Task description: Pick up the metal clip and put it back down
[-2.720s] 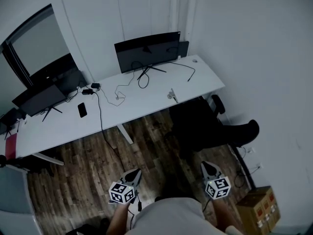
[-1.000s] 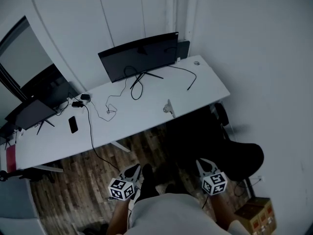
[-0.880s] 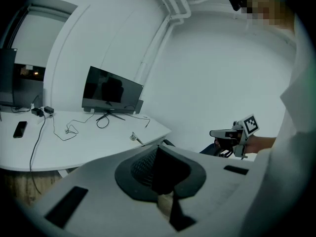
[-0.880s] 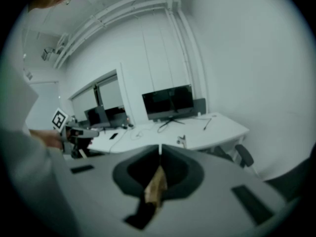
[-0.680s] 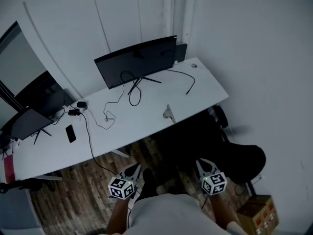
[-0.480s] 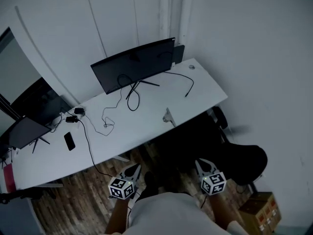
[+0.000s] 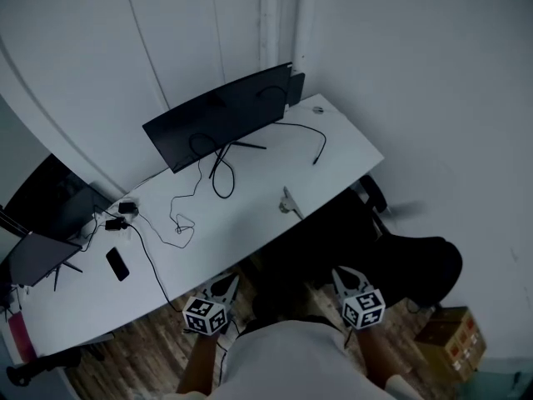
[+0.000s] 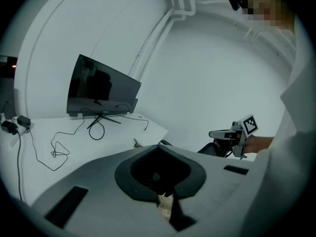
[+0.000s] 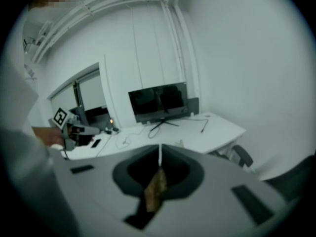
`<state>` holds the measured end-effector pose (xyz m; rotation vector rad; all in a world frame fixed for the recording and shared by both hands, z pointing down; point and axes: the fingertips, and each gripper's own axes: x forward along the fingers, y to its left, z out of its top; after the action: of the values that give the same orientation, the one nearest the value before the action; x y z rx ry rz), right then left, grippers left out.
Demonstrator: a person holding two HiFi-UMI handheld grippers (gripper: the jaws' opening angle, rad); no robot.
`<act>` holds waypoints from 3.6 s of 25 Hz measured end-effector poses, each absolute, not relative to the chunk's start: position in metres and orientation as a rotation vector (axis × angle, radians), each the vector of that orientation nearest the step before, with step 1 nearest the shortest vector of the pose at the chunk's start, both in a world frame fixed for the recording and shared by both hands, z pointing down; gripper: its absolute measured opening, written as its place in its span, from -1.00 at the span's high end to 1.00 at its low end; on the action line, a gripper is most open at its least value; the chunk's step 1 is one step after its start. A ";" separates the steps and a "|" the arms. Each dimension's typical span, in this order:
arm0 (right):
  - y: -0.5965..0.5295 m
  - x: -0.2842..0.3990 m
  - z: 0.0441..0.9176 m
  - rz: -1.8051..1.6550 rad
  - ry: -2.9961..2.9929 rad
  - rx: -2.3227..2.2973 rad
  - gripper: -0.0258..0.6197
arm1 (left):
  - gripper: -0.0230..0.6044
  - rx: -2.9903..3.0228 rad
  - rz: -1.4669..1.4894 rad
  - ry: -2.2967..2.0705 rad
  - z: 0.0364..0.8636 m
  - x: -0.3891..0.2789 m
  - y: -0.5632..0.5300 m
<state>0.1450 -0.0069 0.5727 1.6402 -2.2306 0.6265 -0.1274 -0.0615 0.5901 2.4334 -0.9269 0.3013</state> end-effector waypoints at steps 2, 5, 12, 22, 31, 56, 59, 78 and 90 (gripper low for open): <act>-0.011 0.139 0.573 0.628 -2.216 1.657 0.81 | 0.82 2.443 0.308 -0.900 0.592 -0.131 -0.070; -0.016 0.132 0.574 0.629 -2.191 1.677 0.81 | 0.82 2.448 0.312 -0.870 0.595 -0.138 -0.082; -0.022 0.129 0.578 0.643 -2.146 1.712 0.81 | 0.82 2.433 0.307 -0.821 0.603 -0.139 -0.102; -0.048 0.143 0.590 0.686 -2.143 1.698 0.81 | 0.82 2.398 0.321 -0.817 0.610 -0.121 -0.123; -0.110 0.163 0.607 0.739 -2.194 1.602 0.81 | 0.82 2.341 0.347 -0.872 0.618 -0.091 -0.162; -0.220 0.201 0.682 0.896 -2.201 1.291 0.81 | 0.81 2.146 0.476 -0.795 0.707 0.028 -0.258; -0.223 0.200 0.694 0.914 -2.206 1.265 0.81 | 0.81 2.101 0.478 -0.792 0.726 0.039 -0.266; -0.227 0.186 0.752 1.047 -2.190 1.157 0.81 | 0.35 1.707 0.414 -0.743 0.837 0.088 -0.313; -0.231 0.196 0.767 1.070 -2.165 1.157 0.81 | 0.47 1.550 0.359 -0.725 0.875 0.110 -0.321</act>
<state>0.1960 -0.2307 0.7670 1.1569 -2.1650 1.0704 0.1099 -0.3213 0.8746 1.5501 -0.7248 0.3592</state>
